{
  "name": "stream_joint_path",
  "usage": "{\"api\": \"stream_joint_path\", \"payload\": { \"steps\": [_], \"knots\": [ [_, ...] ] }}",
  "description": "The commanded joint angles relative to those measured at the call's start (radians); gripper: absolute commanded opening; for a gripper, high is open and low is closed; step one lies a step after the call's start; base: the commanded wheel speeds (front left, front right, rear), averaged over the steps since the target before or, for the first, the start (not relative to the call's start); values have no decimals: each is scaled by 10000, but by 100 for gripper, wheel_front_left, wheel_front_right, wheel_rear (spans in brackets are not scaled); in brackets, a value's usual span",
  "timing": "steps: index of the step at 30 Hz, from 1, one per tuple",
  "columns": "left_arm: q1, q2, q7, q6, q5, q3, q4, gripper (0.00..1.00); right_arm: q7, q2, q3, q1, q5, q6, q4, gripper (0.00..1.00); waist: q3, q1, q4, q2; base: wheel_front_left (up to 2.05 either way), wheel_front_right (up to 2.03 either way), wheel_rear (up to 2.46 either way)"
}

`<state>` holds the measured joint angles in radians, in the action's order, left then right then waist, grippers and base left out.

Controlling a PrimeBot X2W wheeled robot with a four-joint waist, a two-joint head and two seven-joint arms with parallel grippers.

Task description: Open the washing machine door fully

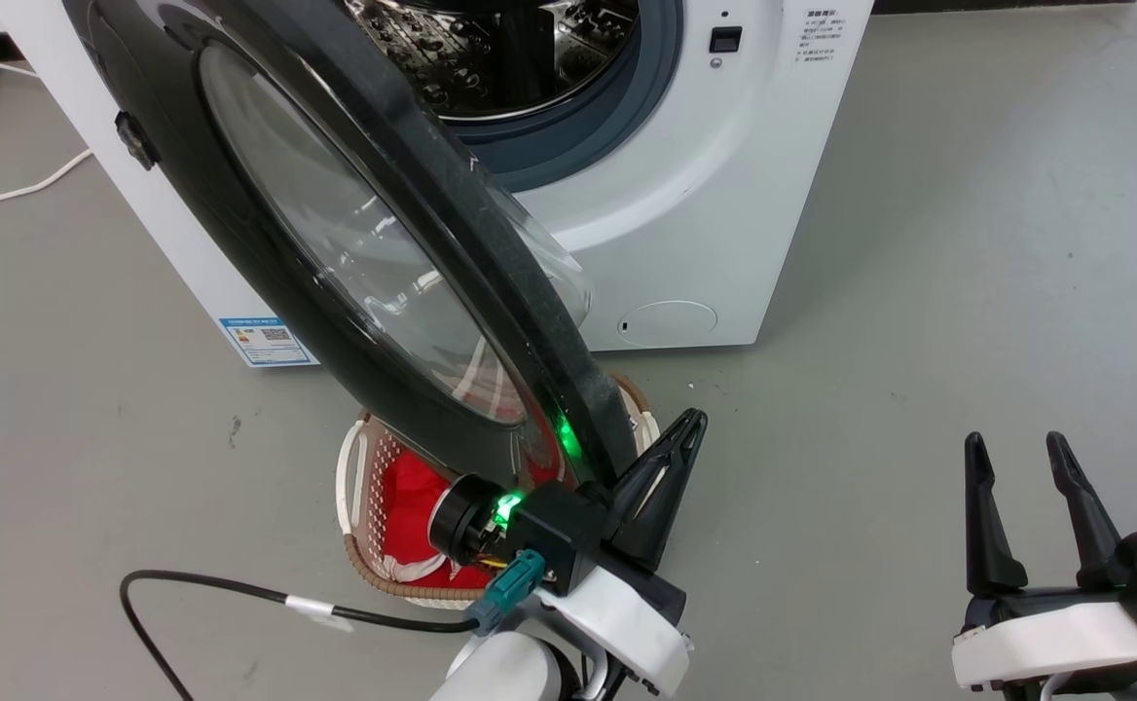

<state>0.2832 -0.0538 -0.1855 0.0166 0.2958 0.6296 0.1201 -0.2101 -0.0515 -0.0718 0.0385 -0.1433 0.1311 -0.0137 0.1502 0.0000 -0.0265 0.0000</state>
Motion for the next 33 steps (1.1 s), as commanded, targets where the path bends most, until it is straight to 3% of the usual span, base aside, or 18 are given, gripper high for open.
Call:
{"api": "stream_joint_path", "payload": {
  "steps": [1,12,33],
  "knots": [
    [126,-51,-91,127,73,-128,200,0,-28,26,36,-149,-54,-5,56,100,-15,0,16,0,0,0,0],
    [-63,-190,-360,457,261,-402,574,0,-41,26,115,-88,-57,-7,190,100,-181,0,65,0,0,0,0],
    [-1659,-806,-291,1303,272,-419,-836,0,265,26,112,252,17,-5,68,100,-506,0,486,0,0,0,0]
  ]
}}
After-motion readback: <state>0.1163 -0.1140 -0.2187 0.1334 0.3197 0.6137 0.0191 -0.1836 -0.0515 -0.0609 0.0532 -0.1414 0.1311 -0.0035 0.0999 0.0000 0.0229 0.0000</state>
